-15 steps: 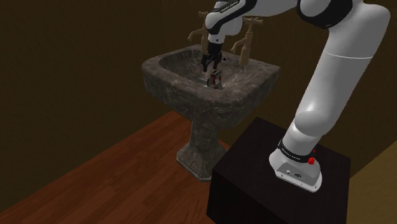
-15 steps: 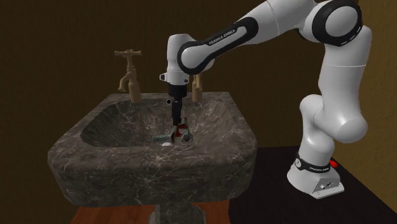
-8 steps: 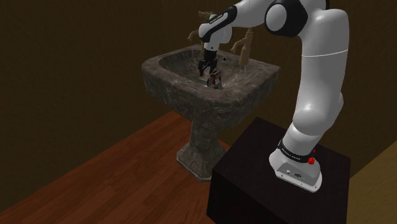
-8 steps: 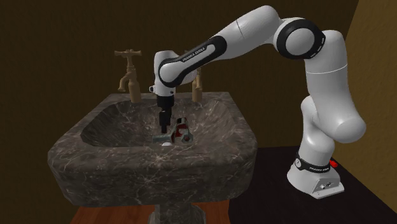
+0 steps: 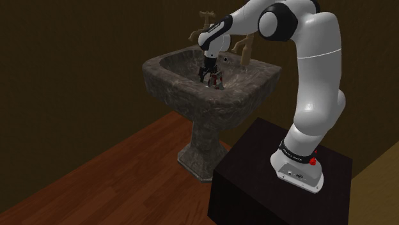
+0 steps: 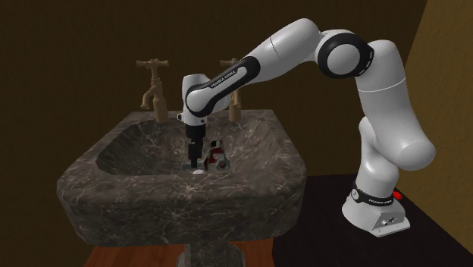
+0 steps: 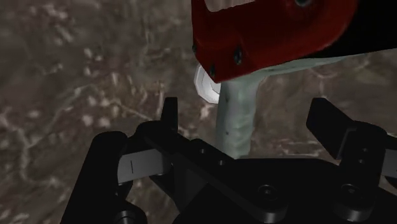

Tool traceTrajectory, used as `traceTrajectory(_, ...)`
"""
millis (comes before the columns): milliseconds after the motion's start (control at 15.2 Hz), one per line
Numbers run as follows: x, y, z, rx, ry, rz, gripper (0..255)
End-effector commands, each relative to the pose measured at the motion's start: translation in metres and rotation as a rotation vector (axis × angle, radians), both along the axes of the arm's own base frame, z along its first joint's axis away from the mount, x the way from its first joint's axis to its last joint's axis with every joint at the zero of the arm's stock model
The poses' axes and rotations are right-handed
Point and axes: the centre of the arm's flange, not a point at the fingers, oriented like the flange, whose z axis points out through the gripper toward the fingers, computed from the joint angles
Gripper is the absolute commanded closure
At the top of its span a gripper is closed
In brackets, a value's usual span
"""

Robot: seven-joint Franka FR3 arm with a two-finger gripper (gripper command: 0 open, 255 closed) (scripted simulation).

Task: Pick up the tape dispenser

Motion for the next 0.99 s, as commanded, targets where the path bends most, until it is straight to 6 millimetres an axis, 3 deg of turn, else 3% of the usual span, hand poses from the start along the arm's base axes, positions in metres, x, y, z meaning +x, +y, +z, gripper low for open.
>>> traceTrajectory(0,0.001,0.0,-0.01,0.0,-0.001,0.0,0)
traceTrajectory(66,0.001,0.0,-0.01,0.0,-0.001,0.0,0)
traceTrajectory(132,0.002,0.0,-0.01,0.0,-0.001,0.0,255)
traceTrajectory(726,0.001,0.0,-0.01,0.0,-0.001,0.0,255)
traceTrajectory(924,0.001,0.0,0.006,0.0,-0.001,0.0,255)
